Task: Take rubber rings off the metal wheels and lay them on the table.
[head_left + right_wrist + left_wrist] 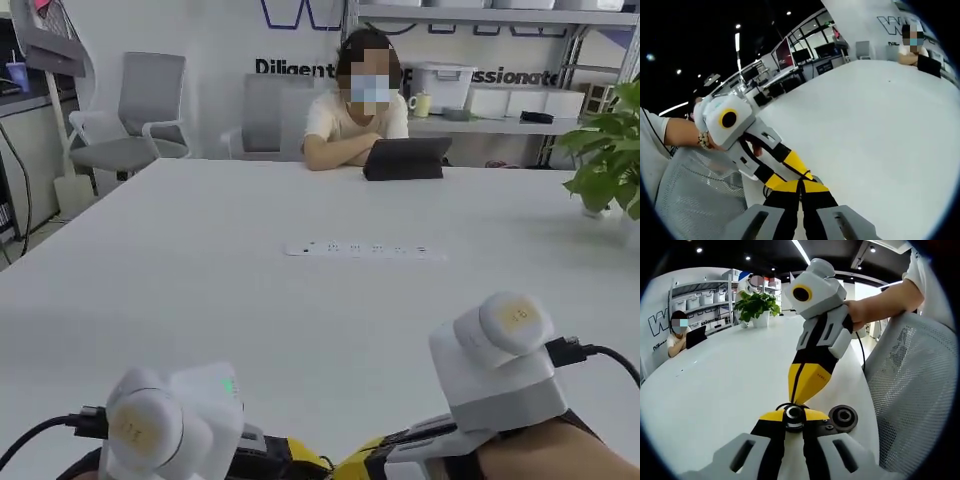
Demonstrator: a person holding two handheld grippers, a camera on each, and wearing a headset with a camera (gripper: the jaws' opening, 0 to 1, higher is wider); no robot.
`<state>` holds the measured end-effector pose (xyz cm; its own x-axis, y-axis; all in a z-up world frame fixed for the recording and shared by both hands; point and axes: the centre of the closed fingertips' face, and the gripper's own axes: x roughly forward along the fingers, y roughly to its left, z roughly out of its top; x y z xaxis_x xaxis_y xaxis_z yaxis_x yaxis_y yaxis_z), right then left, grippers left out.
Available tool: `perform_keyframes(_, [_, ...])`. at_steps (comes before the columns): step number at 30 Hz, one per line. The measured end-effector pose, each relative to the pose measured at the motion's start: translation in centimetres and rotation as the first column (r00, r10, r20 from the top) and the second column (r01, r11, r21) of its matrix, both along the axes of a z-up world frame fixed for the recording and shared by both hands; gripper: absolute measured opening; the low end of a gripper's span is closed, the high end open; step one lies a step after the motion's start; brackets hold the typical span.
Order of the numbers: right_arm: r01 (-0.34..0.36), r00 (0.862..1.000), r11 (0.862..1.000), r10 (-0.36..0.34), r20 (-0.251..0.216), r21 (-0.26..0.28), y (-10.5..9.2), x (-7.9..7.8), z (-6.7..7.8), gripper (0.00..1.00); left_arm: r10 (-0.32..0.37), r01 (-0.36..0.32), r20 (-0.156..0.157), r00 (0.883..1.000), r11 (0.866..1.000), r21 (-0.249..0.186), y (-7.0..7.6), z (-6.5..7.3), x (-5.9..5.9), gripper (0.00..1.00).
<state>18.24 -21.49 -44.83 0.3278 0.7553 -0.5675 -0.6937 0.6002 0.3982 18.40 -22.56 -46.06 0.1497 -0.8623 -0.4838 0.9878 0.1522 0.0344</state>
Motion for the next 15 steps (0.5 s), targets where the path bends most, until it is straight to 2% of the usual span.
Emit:
perform_keyframes(2, [0.001, 1.0, 1.0, -0.001, 0.01, -0.014, -0.12, 0.12, -0.12, 0.0, 0.001, -0.001, -0.001, 1.0, 1.0, -0.001, 0.0, 0.0, 0.01, 0.07])
perform_keyframes(15, [0.032, 0.999, 0.998, -0.032, -0.009, -0.05, -0.9, 0.2, -1.0, 0.0, 0.012, -0.012, -0.006, 1.0, 1.0, -0.005, -0.01, -0.04, 0.02, 0.07])
